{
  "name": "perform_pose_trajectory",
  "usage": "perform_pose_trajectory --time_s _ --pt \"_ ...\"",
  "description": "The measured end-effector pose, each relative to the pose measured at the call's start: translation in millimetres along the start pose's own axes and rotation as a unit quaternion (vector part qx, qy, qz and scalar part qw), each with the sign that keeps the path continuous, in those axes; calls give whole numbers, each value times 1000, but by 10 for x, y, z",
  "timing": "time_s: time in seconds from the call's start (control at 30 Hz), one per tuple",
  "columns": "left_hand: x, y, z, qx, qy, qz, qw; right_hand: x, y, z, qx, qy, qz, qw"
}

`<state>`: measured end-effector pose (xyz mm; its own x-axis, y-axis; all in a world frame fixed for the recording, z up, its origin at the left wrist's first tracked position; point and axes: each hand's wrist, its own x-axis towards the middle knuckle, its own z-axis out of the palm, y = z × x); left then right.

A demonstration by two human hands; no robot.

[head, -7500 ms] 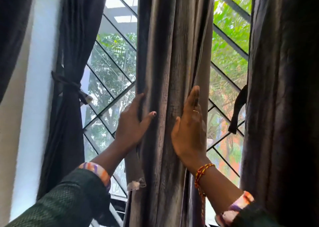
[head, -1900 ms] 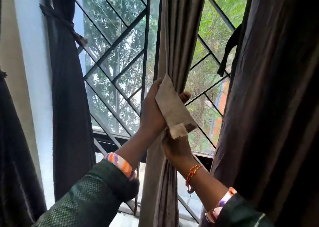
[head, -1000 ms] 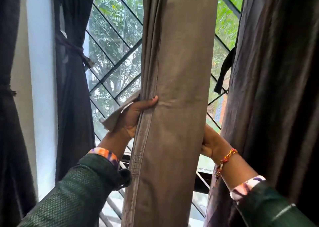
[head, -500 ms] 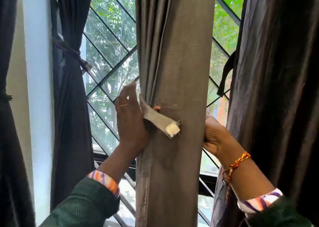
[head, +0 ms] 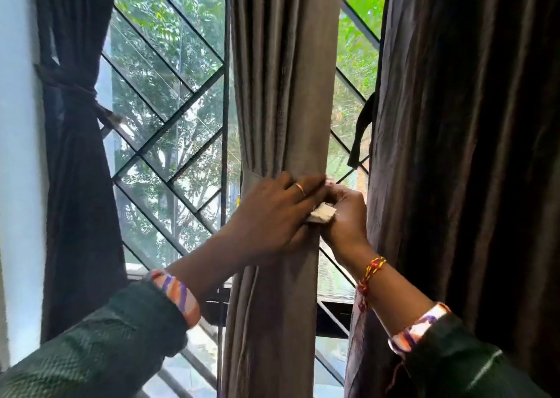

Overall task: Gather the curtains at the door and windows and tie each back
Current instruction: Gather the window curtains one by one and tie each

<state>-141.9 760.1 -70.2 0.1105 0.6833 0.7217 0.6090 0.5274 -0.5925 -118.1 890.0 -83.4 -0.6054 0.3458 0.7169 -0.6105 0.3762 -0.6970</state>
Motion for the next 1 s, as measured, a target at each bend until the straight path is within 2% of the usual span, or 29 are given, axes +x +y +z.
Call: perform_pose_trajectory --time_s 0.07,0.17,0.23,0.43,0.57,0.63,0.67,0.73,0.8,0.9,1.0 --pt "35 -34 -21 17 -26 -21 999 31 -7 -7 -37 -5 -4 999" --pt "52 -86 -46 67 -48 -29 996 73 -30 -50 -51 -22 62 996" --pt "35 -134 -68 70 -62 -35 995 105 -77 -109 -75 -28 75 994" --pt "-145 -292 -127 108 -53 -27 992 198 -212 -248 -127 -43 61 989" --pt "-262 -435 -46 115 -41 -11 992 127 -373 -276 -99 -84 74 989" --pt "-293 -479 -8 113 -39 -4 993 70 -473 -242 -118 -95 40 988" --pt "-302 -495 5 117 -36 2 992 49 -513 -212 -156 -89 -7 984" --pt "-302 -506 10 132 -41 12 990 -9 -617 -143 -239 -89 -101 962" --pt "-300 -490 6 141 -46 14 989 -68 -702 -74 -294 -114 -158 936" --pt "-319 -446 -26 142 -25 39 989 -67 -772 23 -310 -144 -172 924" --pt "-380 -450 -89 163 0 128 978 -4 -825 125 -301 -112 -165 933"
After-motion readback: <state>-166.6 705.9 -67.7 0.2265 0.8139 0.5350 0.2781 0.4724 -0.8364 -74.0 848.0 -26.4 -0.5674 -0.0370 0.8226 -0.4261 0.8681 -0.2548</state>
